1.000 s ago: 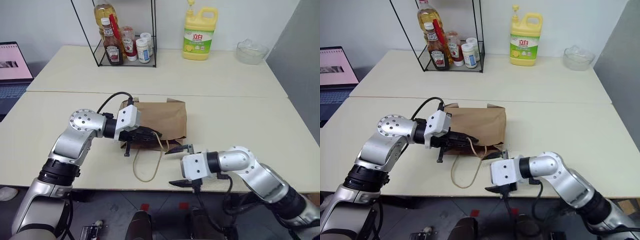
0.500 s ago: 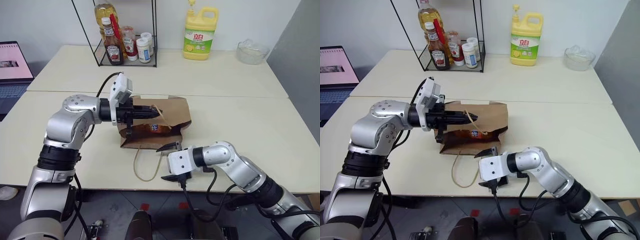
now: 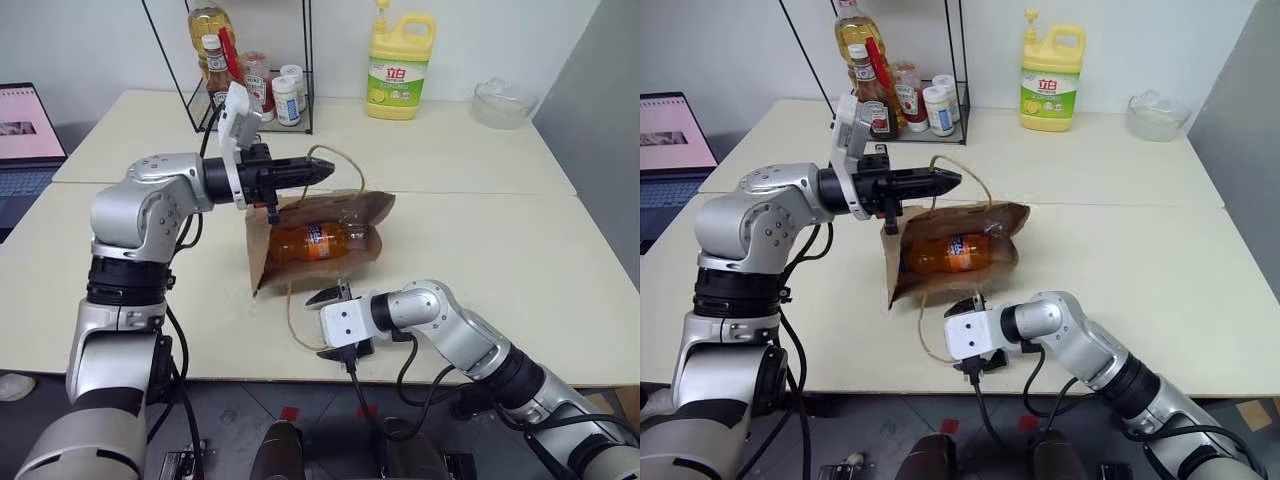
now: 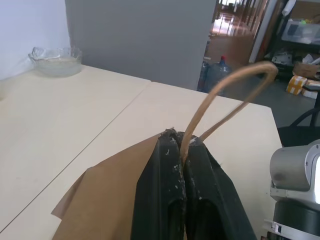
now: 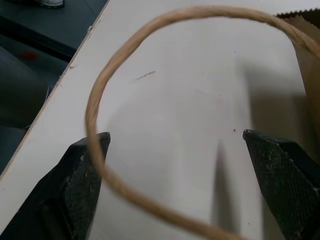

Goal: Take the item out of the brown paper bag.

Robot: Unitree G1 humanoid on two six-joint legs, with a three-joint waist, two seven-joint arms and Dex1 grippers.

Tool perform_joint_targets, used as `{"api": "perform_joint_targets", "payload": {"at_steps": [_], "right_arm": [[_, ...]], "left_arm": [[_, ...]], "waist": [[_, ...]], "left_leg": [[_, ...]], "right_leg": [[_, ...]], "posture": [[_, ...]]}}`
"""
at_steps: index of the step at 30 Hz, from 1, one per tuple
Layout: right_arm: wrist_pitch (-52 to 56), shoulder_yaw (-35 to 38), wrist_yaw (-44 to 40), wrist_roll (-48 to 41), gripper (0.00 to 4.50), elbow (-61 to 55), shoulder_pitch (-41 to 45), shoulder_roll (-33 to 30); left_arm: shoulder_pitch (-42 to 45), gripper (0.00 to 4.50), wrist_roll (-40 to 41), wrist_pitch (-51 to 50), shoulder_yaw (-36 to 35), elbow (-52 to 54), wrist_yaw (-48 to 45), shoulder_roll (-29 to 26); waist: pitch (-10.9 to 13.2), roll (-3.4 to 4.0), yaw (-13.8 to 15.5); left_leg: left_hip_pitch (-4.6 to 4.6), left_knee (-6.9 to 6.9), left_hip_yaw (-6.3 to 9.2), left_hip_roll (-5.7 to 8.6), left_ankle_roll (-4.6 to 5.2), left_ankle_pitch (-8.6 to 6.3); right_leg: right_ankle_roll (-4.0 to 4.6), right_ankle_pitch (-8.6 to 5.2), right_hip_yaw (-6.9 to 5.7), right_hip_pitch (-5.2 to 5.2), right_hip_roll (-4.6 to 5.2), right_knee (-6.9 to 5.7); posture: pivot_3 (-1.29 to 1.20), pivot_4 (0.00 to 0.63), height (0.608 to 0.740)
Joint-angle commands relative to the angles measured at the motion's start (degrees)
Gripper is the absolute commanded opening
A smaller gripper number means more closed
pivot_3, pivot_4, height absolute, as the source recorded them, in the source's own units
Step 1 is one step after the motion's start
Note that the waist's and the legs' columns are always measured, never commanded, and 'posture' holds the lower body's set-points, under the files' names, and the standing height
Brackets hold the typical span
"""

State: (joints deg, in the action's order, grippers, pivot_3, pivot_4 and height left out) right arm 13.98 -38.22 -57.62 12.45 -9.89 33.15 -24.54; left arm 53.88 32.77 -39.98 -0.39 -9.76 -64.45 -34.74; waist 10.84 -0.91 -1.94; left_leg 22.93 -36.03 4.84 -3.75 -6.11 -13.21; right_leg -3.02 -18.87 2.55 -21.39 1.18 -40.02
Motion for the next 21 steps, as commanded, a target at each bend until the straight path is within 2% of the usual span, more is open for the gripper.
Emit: {"api": "perform_joint_targets", "payload": {"at_steps": [1, 8, 14, 21], "right_arm": [[0.73, 0.01, -0.93, 0.89, 4.5, -0.43, 0.28, -0.08], [1.15, 0.99, 0.82, 1.34, 4.5, -0.48, 0.11, 0.34], [3.39, 5.03, 1.8, -1.59, 4.5, -4.05, -0.21, 1.01], [6.49, 9.01, -0.85, -5.39, 4.5, -11.71, -2.36, -2.84]], "left_arm": [[2.41, 0.02, 0.57, 0.61, -1.87, -0.22, -0.91, -0.84], [2.3, 0.02, -0.55, 2.83, -1.12, -2.55, -5.86, -3.78], [0.14, 0.02, -0.58, 3.06, 0.06, -0.98, -10.75, -5.85], [-1.21, 0.02, -0.45, 2.67, -0.02, 0.58, -11.63, -5.86]], "waist": [[0.0, 0.0, 0.0], [0.0, 0.0, -0.03], [0.0, 0.0, -0.04], [0.0, 0.01, 0.01]], "left_leg": [[0.0, 0.0, 0.0, 0.0, 0.0, 0.0], [0.0, 0.01, 0.0, 0.0, 0.0, 0.0], [0.02, 0.01, 0.0, 0.0, 0.0, 0.0], [0.02, 0.02, 0.0, 0.0, 0.09, -0.05]], "right_leg": [[0.0, 0.0, 0.0, 0.0, 0.0, 0.0], [0.0, 0.0, 0.0, 0.0, 0.0, 0.01], [0.0, 0.0, 0.0, -0.01, 0.0, 0.01], [0.0, 0.0, 0.0, -0.01, 0.0, 0.02]], "posture": [[0.0, 0.15, 0.74], [0.0, 0.15, 0.74], [0.0, 0.15, 0.74], [0.0, 0.15, 0.74]]}}
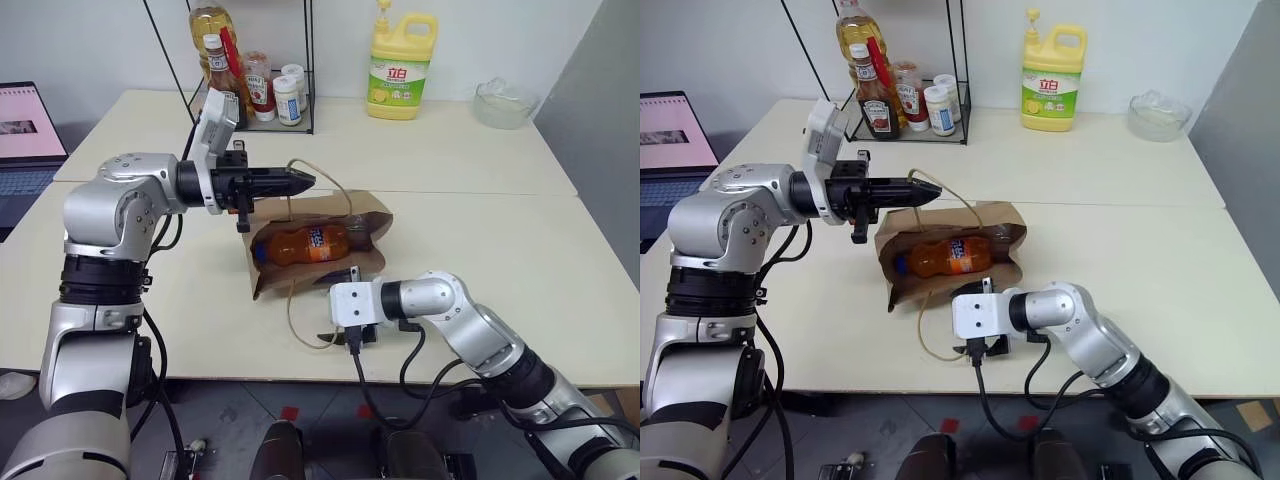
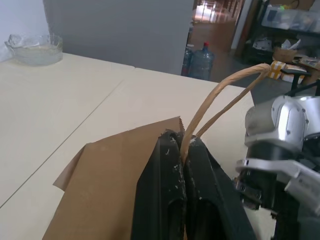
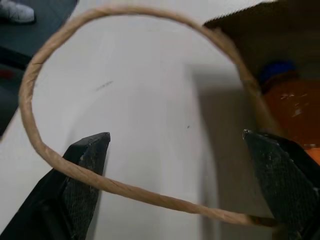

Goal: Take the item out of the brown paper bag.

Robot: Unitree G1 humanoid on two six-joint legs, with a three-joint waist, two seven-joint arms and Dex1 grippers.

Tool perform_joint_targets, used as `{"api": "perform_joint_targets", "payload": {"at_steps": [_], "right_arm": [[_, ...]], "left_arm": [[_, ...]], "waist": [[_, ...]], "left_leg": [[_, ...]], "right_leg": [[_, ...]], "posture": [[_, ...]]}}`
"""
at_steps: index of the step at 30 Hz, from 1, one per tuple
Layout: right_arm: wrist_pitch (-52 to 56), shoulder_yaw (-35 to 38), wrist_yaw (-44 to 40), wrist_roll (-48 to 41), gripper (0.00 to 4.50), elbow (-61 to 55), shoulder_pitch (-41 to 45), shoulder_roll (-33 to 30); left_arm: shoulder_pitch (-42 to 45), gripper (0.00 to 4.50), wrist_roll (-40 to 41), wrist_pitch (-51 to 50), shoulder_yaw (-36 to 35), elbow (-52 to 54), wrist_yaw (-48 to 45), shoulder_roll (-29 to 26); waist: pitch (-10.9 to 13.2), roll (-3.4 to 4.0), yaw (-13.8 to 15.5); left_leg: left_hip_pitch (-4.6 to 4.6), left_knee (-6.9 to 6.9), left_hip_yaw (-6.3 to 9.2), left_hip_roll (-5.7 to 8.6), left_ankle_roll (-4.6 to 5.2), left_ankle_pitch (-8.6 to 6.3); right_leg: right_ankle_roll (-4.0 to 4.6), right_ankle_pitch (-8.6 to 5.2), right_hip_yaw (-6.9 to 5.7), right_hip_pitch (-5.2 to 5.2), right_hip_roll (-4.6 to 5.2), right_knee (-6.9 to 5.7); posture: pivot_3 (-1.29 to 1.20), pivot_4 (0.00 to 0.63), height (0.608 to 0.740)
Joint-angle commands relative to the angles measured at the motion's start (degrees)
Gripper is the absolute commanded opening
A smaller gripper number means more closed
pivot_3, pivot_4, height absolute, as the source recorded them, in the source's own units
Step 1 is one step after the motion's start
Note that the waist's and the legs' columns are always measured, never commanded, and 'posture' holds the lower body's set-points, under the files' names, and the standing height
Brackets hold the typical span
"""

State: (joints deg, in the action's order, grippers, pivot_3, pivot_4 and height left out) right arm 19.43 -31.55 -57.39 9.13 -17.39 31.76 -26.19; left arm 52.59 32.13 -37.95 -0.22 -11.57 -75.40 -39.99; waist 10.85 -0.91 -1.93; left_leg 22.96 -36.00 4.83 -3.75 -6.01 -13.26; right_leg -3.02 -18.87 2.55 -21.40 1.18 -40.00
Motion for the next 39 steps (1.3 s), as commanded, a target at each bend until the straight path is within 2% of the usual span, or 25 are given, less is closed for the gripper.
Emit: {"api": "perform_joint_targets", "payload": {"at_steps": [1, 9, 11, 13, 16, 26, 30, 39], "right_arm": [[1.61, 3.04, -1.7, -2.92, 4.5, -5.73, -1.57, -2.23], [9.16, 9.58, -7.27, -12.79, 4.5, -18.14, -7.37, -11.92], [13.85, 13.1, -8.28, -18.31, 4.5, -21.06, -8.53, -13.37], [19.38, 16.96, -7.43, -24.31, 4.5, -22.62, -7.47, -12.46], [24.35, 18.42, -3.45, -27.47, 4.5, -20.99, -2.49, -8.72], [29.15, 7.49, 13.52, -19.24, 4.5, -3.05, 9.62, 7.15], [28.2, 5.25, 17.28, -16.4, 4.5, 0.63, 11.24, 10.13], [23.33, -0.23, 23.06, -7.23, 4.5, 7.3, 14.78, 12.53]], "left_arm": [[-0.17, 0.02, 0.14, 0.69, -0.11, 2.74, -0.83, -0.59], [-1.42, 0.02, 0.45, 0.32, -0.13, 4.39, -1.06, -0.51], [-1.56, 0.02, 0.54, 0.27, -0.19, 4.51, -1.18, -0.65], [-1.56, 0.02, 0.54, 0.36, -0.28, 4.33, -1.34, -0.87], [-0.95, 0.02, 0.55, 0.36, -0.68, 3.48, -1.04, -0.77], [0.3, 0.02, 0.42, 0.4, -0.62, 2.59, -0.79, -0.67], [0.37, 0.02, 0.34, 0.44, -0.66, 2.67, -0.58, -0.69], [0.56, 0.02, 0.37, 0.49, -0.64, 2.8, 0.01, -0.28]], "waist": [[0.0, 0.0, 0.02], [0.01, -0.01, 0.07], [0.01, -0.02, 0.06], [0.02, -0.03, 0.07], [0.02, -0.02, -0.27], [0.03, -0.01, -0.6], [0.03, -0.01, -0.45], [0.03, -0.01, -0.58]], "left_leg": [[0.0, 0.0, 0.0, 0.0, 0.03, -0.01], [0.0, 0.01, 0.0, 0.0, 0.04, -0.03], [0.01, 0.01, 0.0, 0.0, 0.04, -0.03], [0.01, 0.01, 0.0, 0.0, 0.04, -0.03], [-0.04, 0.01, 0.0, -0.01, 0.04, -0.02], [0.04, 0.06, 0.0, 0.0, 0.04, -0.02], [0.07, 0.06, -0.01, 0.01, 0.04, -0.02], [0.06, 0.07, -0.01, 0.0, 0.05, -0.03]], "right_leg": [[0.0, 0.0, 0.0, 0.0, 0.0, 0.0], [0.0, 0.0, 0.0, 0.0, 0.0, 0.02], [0.0, 0.0, 0.01, 0.01, 0.0, 0.03], [0.0, 0.0, 0.01, 0.02, 0.0, 0.03], [0.0, 0.0, 0.02, 0.02, -0.01, 0.0], [0.0, 0.0, 0.03, -0.09, -0.01, 0.01], [0.0, 0.0, 0.02, -0.09, 0.01, 0.03], [0.0, 0.0, 0.03, -0.14, 0.0, 0.01]], "posture": [[0.0, 0.15, 0.74], [0.0, 0.15, 0.74], [0.0, 0.15, 0.74], [0.0, 0.15, 0.74], [0.0, 0.15, 0.74], [0.0, 0.15, 0.74], [0.0, 0.15, 0.74], [0.0, 0.15, 0.74]]}}
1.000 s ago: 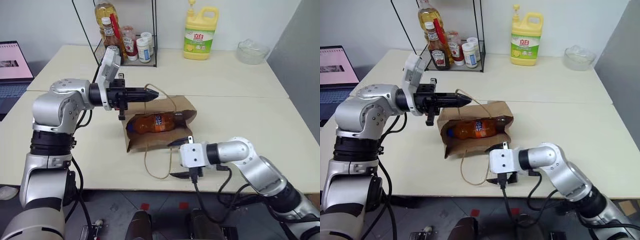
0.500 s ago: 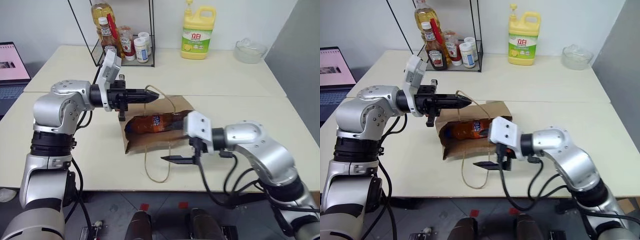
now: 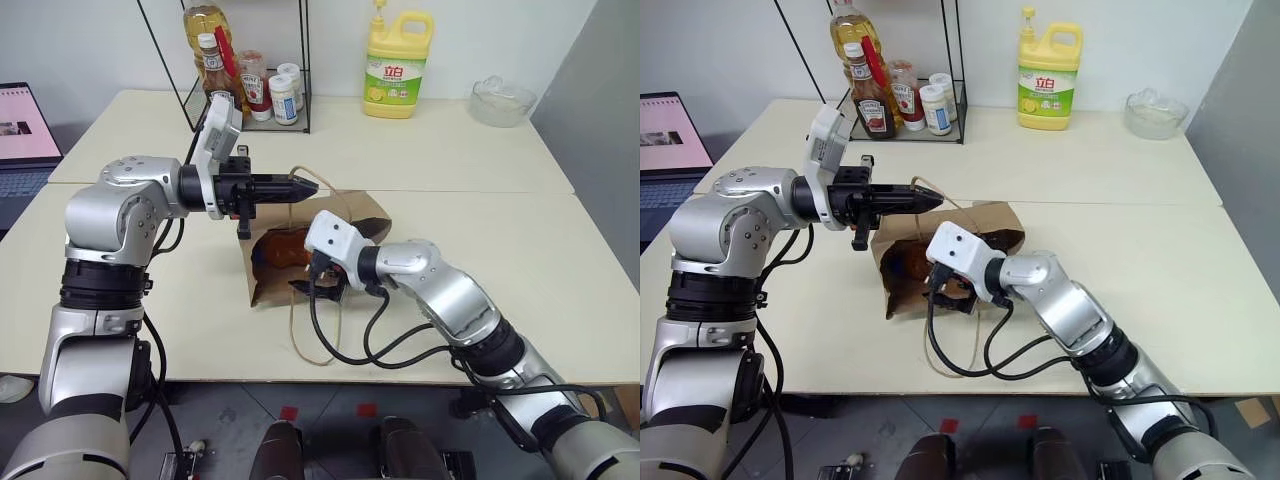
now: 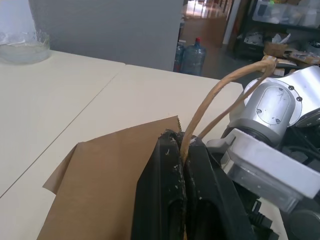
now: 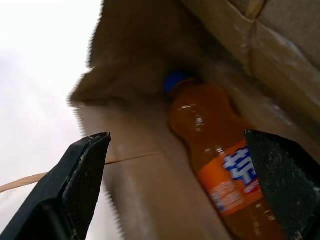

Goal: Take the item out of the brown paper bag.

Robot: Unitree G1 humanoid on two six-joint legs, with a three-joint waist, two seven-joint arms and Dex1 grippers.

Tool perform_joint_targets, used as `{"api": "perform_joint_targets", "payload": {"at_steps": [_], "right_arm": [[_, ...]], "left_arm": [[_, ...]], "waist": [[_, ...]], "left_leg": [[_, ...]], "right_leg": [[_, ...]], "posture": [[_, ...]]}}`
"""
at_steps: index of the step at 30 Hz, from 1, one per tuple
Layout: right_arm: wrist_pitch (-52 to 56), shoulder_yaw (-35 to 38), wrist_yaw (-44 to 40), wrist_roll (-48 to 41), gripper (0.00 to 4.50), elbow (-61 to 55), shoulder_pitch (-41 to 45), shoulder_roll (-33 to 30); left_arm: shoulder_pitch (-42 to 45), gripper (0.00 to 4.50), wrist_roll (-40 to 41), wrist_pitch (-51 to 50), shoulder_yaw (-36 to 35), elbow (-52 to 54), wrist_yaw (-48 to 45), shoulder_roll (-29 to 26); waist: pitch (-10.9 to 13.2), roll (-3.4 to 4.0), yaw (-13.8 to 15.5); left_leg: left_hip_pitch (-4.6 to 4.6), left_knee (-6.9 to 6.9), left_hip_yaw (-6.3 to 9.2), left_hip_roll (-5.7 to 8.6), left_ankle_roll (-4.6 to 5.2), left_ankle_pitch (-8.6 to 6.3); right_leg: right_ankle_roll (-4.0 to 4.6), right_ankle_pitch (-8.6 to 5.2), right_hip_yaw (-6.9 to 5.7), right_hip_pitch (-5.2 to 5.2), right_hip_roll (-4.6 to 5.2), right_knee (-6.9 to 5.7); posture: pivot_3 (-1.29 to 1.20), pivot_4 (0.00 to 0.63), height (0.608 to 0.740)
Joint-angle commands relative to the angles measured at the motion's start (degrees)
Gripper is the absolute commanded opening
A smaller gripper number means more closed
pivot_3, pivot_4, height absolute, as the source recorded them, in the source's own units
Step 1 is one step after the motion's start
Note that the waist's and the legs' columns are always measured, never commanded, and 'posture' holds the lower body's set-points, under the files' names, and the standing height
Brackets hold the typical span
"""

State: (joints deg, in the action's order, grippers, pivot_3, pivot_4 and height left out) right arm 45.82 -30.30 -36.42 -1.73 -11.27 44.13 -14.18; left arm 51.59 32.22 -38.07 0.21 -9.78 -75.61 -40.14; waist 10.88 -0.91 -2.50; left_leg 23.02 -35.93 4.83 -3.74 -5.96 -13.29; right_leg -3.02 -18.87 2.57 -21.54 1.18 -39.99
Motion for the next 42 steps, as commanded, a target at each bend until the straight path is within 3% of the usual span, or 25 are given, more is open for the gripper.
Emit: {"api": "perform_joint_targets", "payload": {"at_steps": [1, 25, 35, 42], "right_arm": [[-4.47, -2.38, 2.85, 5.29, 4.5, 2.67, 3.17, 0.73], [-17.27, -16.9, -1.31, 27.39, 4.5, 26.52, 15.33, 7.28], [-23.92, -16.62, -1.34, 31.52, 4.5, 43.71, 18.08, 10.99], [-26.5, -13.68, -2.2, 31.61, 2.8, 39.51, 14.32, 7.92]], "left_arm": [[1.63, 0.02, 0.28, 0.64, -1.05, 1.0, 0.28, -0.03], [3.04, 0.02, 0.55, 0.05, -1.14, 0.39, 1.04, 1.38], [2.98, 0.02, 0.6, 0.04, -1.23, 0.53, 1.44, 1.54], [2.59, 0.0, 0.16, 0.71, -1.24, 0.21, 1.25, 1.2]], "waist": [[0.0, 0.0, -0.04], [0.0, 0.01, -0.6], [0.0, 0.0, -0.73], [-0.01, -0.01, -0.45]], "left_leg": [[0.0, 0.0, 0.0, 0.0, 0.0, 0.0], [0.04, 0.04, 0.0, 0.0, 0.0, 0.0], [-0.01, 0.04, 0.0, 0.0, 0.0, 0.0], [-0.1, -0.01, 0.01, 0.01, 0.0, 0.01]], "right_leg": [[0.0, 0.0, 0.0, 0.0, 0.0, 0.0], [0.0, 0.0, 0.02, -0.11, -0.01, -0.03], [0.01, 0.0, 0.02, -0.1, 0.0, -0.09], [0.0, 0.0, 0.01, 0.02, 0.0, -0.21]], "posture": [[0.0, 0.15, 0.74], [0.0, 0.15, 0.74], [0.0, 0.15, 0.74], [0.0, 0.15, 0.74]]}}
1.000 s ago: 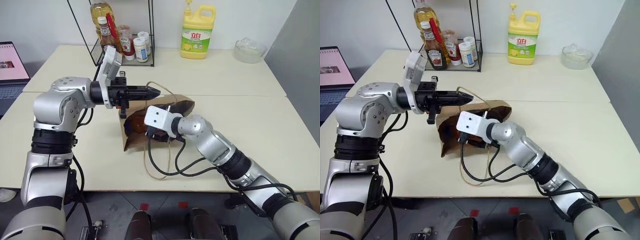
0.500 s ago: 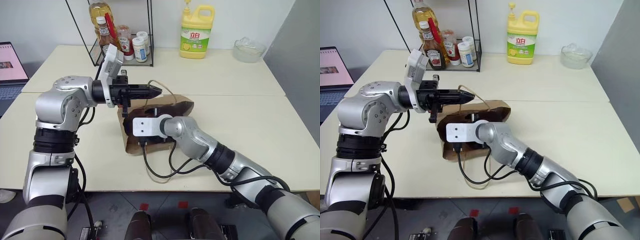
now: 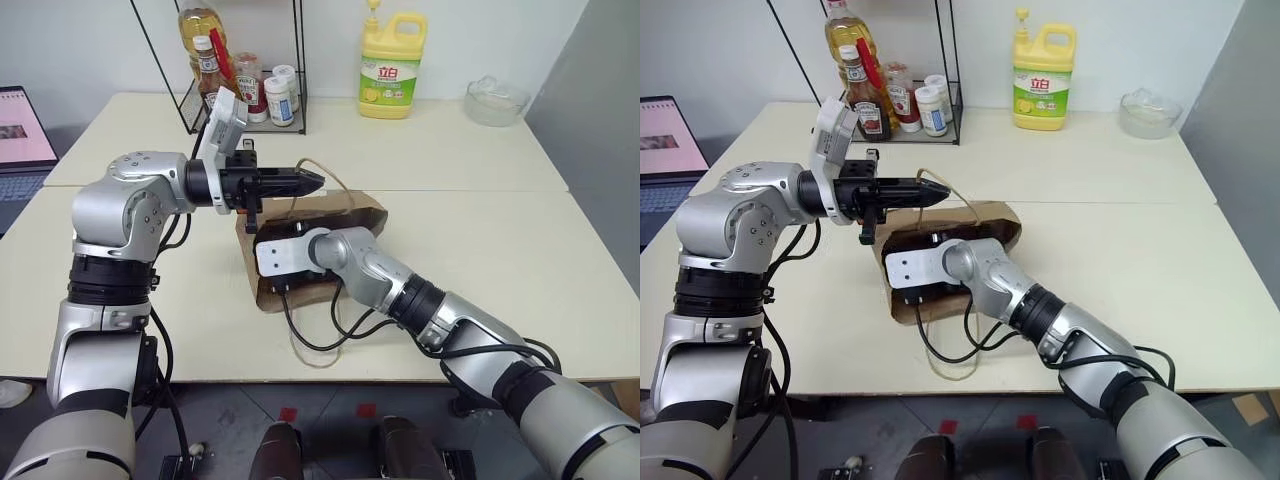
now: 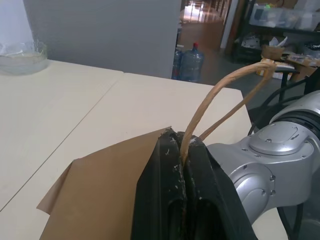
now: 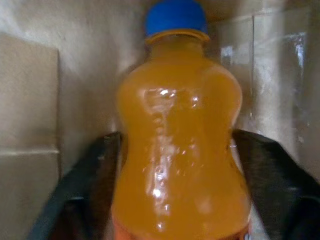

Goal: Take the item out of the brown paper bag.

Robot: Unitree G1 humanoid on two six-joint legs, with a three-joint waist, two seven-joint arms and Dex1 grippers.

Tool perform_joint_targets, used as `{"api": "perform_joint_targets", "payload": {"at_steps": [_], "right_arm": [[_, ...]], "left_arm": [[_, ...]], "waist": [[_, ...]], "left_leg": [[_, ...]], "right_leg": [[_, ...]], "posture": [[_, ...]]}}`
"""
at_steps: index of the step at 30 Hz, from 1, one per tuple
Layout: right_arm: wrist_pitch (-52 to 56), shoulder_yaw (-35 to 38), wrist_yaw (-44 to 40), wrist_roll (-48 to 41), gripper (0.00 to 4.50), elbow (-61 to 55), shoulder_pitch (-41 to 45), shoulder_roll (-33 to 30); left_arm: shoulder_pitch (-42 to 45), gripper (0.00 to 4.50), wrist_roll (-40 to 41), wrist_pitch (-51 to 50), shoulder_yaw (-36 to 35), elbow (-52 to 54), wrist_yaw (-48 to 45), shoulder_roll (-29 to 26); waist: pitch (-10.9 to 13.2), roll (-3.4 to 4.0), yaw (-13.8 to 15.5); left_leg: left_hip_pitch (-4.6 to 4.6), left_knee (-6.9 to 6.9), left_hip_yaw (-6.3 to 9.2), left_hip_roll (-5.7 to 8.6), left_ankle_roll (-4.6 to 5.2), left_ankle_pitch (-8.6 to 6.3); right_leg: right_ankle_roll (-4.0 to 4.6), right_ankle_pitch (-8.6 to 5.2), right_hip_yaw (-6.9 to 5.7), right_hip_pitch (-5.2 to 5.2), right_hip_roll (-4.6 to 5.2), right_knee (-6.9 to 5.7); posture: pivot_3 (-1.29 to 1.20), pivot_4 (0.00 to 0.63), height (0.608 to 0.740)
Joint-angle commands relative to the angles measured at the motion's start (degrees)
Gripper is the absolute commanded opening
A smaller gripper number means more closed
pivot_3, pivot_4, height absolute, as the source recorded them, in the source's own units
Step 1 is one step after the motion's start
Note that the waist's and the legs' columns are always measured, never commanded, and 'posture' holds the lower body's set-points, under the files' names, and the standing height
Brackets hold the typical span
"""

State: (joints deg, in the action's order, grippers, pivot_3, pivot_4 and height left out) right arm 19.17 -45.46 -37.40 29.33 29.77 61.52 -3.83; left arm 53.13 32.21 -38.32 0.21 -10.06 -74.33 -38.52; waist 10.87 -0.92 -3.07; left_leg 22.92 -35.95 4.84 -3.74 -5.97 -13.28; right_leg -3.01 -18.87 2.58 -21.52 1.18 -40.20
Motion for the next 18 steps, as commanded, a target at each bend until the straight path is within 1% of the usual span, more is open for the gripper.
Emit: {"api": "perform_joint_targets", "payload": {"at_steps": [1, 5, 11, 15, 18], "right_arm": [[-0.06, 2.05, -1.45, 0.55, 2.66, -3.51, -3.87, -3.03], [2.12, 4.17, -3.77, 0.3, 2.66, -11.7, -5.95, -3.37], [5.08, 7.25, -8.77, -0.68, 2.58, -23.55, -9.65, -6.15], [6.44, 9.16, -12.0, -2.73, 2.47, -30.12, -11.75, -7.23], [7.43, 11.19, -14.37, -6.08, 2.44, -33.99, -13.15, -7.16]], "left_arm": [[0.97, 0.0, 0.04, 1.12, -1.22, 0.35, -0.05, -0.47], [0.95, 0.0, -0.74, 2.14, -1.15, -0.9, -0.07, -0.57], [1.64, 0.0, -1.67, 3.24, -1.15, -2.85, 0.05, -0.38], [2.38, 0.0, -2.45, 4.21, -1.07, -4.42, 0.46, 0.15], [2.66, 0.0, -2.89, 4.89, -0.88, -5.21, 0.63, 0.54]], "waist": [[0.0, -0.01, 0.23], [0.0, -0.01, 0.32], [0.0, -0.01, 0.3], [0.0, -0.01, 0.28], [0.0, -0.01, 0.14]], "left_leg": [[0.01, 0.0, 0.01, 0.0, 0.0, 0.0], [0.02, 0.0, 0.01, 0.0, 0.0, 0.0], [0.05, 0.03, 0.01, 0.0, 0.0, 0.0], [0.05, 0.04, 0.02, 0.0, 0.0, 0.0], [0.05, 0.05, 0.02, -0.01, 0.0, 0.0]], "right_leg": [[0.0, 0.0, -0.02, 0.01, 0.01, 0.02], [0.0, 0.0, -0.02, 0.04, 0.01, 0.1], [0.0, 0.0, -0.03, 0.02, 0.0, 0.15], [0.0, 0.0, -0.04, 0.02, 0.0, 0.17], [0.0, 0.0, -0.03, 0.0, 0.0, 0.17]], "posture": [[0.0, 0.15, 0.74], [0.0, 0.15, 0.74], [0.0, 0.15, 0.74], [0.0, 0.15, 0.74], [0.0, 0.15, 0.74]]}}
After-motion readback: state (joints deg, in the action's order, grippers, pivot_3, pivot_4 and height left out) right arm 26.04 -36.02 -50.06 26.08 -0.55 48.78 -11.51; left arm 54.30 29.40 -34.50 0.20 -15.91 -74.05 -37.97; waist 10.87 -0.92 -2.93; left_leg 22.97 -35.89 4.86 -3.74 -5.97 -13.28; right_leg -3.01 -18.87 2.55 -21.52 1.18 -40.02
